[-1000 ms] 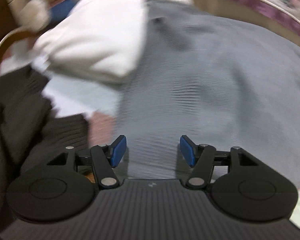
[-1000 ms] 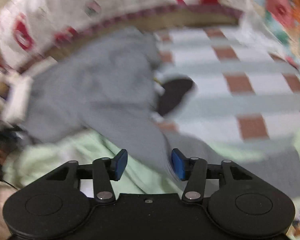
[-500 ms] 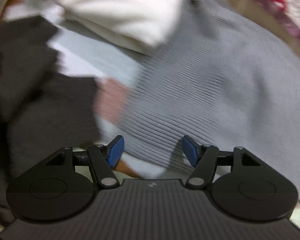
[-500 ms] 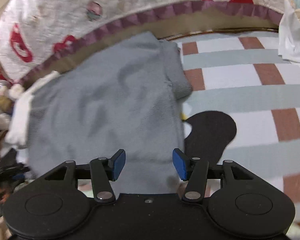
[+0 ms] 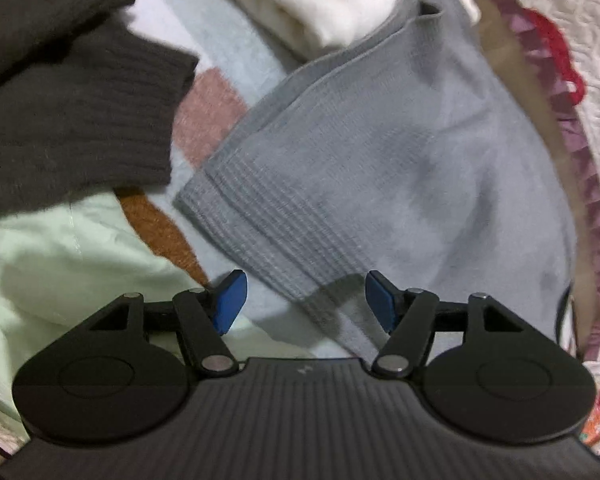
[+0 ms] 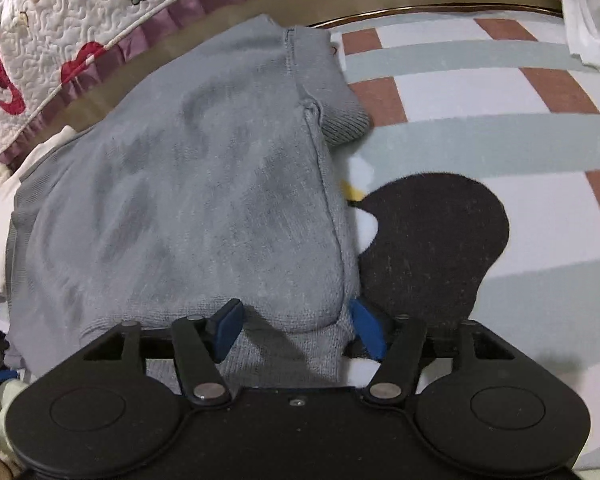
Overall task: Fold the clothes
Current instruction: 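Grasp the ribbed cuff with the left gripper while the right gripper grasps the hem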
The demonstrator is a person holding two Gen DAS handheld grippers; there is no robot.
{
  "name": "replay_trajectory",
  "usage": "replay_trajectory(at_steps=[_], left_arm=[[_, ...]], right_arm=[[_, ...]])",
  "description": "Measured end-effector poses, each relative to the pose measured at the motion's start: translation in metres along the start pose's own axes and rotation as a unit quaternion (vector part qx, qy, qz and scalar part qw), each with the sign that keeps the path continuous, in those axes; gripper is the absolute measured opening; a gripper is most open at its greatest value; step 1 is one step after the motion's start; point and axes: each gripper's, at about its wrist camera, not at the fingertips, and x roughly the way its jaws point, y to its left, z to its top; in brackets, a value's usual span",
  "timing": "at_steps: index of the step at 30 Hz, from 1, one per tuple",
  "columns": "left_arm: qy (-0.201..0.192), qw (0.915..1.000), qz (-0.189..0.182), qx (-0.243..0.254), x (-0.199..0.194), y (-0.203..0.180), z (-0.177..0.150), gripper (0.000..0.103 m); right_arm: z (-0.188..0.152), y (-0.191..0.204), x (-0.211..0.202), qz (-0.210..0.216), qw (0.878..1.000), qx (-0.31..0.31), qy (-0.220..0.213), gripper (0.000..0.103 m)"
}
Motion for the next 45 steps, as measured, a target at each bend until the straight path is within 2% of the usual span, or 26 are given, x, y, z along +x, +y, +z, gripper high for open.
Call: replay_trajectory(at_steps=[1, 3, 4, 5, 7, 8, 9, 10, 13, 15, 16, 17, 19, 21, 22, 25, 26, 27, 28, 29, 32, 36, 39, 42, 45], left_arm=[[-0.017, 0.9999, 0.003, -0.002, 0.000, -0.002, -0.001, 0.066], [-0.047, 0.9987, 0.019, -0.002, 0.002, -0.006, -0.003, 0.067], [-0.060, 0.9980, 0.021, 0.003, 0.003, -0.009, -0.003, 0.072], [-0.074, 0.9969, 0.024, 0.010, 0.005, -0.012, -0.003, 0.075], [-0.101, 0.9931, 0.038, 0.045, 0.010, -0.019, -0.005, 0.075], [-0.113, 0.9906, 0.045, 0.063, 0.012, -0.022, -0.007, 0.065], [-0.122, 0.9877, 0.055, 0.081, 0.011, -0.025, -0.010, 0.050], [-0.129, 0.9845, 0.063, 0.100, 0.009, -0.029, -0.013, 0.011], [-0.157, 0.9739, 0.068, 0.148, -0.005, -0.040, -0.017, 0.012], [-0.186, 0.9631, 0.077, 0.179, -0.019, -0.048, -0.024, 0.012], [-0.188, 0.9630, 0.071, 0.180, -0.021, -0.048, -0.023, 0.013], [-0.188, 0.9637, 0.065, 0.179, -0.022, -0.049, -0.021, 0.014], [-0.160, 0.9741, 0.046, 0.153, -0.011, -0.045, -0.011, 0.016], [-0.125, 0.9851, 0.021, 0.117, 0.000, -0.035, -0.004, 0.029], [-0.117, 0.9880, 0.009, 0.101, 0.004, -0.029, -0.004, 0.039], [-0.122, 0.9882, -0.020, 0.090, 0.009, -0.029, 0.000, 0.057], [-0.125, 0.9873, -0.024, 0.095, 0.011, -0.032, 0.001, 0.058], [-0.130, 0.9856, -0.022, 0.106, 0.013, -0.036, 0.001, 0.057], [-0.137, 0.9827, -0.010, 0.123, 0.015, -0.041, 0.000, 0.026], [-0.147, 0.9778, 0.013, 0.149, 0.013, -0.047, -0.002, 0.010], [-0.175, 0.9644, 0.011, 0.198, -0.028, -0.059, -0.012, 0.010], [-0.212, 0.9415, 0.008, 0.262, -0.083, -0.074, -0.025, 0.010], [-0.239, 0.9205, 0.006, 0.309, -0.125, -0.086, -0.035, 0.010], [-0.262, 0.8993, 0.003, 0.350, -0.166, -0.095, -0.044, 0.010], [-0.231, 0.9235, 0.002, 0.306, -0.195, -0.061, -0.046, 0.010]], right_arm=[[-0.001, 0.000, 0.001, 0.008, 1.000, 0.001, -0.003, 0.068], [0.001, 0.004, 0.002, 0.052, 0.999, -0.012, -0.002, 0.040], [0.002, 0.007, 0.001, 0.064, 0.998, -0.023, -0.007, 0.024], [0.004, 0.010, 0.000, 0.075, 0.997, -0.035, -0.014, 0.023], [0.007, 0.018, -0.017, 0.080, 0.993, -0.063, -0.061, 0.021], [0.008, 0.018, -0.025, 0.087, 0.991, -0.060, -0.082, 0.020], [0.008, 0.015, -0.029, 0.084, 0.991, -0.056, -0.088, 0.020], [0.007, 0.012, -0.032, 0.081, 0.991, -0.053, -0.095, 0.020], [0.007, 0.002, -0.042, 0.072, 0.990, -0.042, -0.113, 0.020], [0.004, -0.003, -0.037, 0.064, 0.992, -0.038, -0.100, 0.020], [0.004, -0.006, -0.033, 0.069, 0.993, -0.035, -0.090, 0.022], [0.005, -0.008, -0.028, 0.074, 0.994, -0.026, -0.081, 0.029], [0.006, -0.013, -0.017, 0.086, 0.994, -0.008, -0.064, 0.034], [0.008, -0.021, -0.004, 0.099, 0.994, 0.024, -0.049, 0.052], [0.008, -0.021, 0.001, 0.104, 0.993, 0.030, -0.048, 0.065], [0.010, -0.021, 0.016, 0.116, 0.991, 0.043, -0.047, 0.067], [0.011, -0.013, 0.017, 0.115, 0.992, 0.012, -0.050, 0.057], [0.012, -0.005, 0.019, 0.114, 0.992, -0.020, -0.052, 0.041], [0.013, 0.002, 0.020, 0.113, 0.991, -0.050, -0.055, 0.017], [0.014, 0.008, 0.016, 0.110, 0.990, -0.069, -0.060, 0.017], [0.018, 0.010, -0.041, 0.146, 0.981, -0.072, -0.108, 0.015], [0.024, 0.012, -0.117, 0.192, 0.963, -0.078, -0.171, 0.011], [0.025, 0.023, -0.164, 0.172, 0.959, -0.126, -0.189, 0.010], [0.016, 0.012, -0.184, 0.149, 0.967, -0.116, -0.172, 0.010], [-0.010, 0.000, -0.185, 0.143, 0.979, -0.085, -0.120, 0.010]])
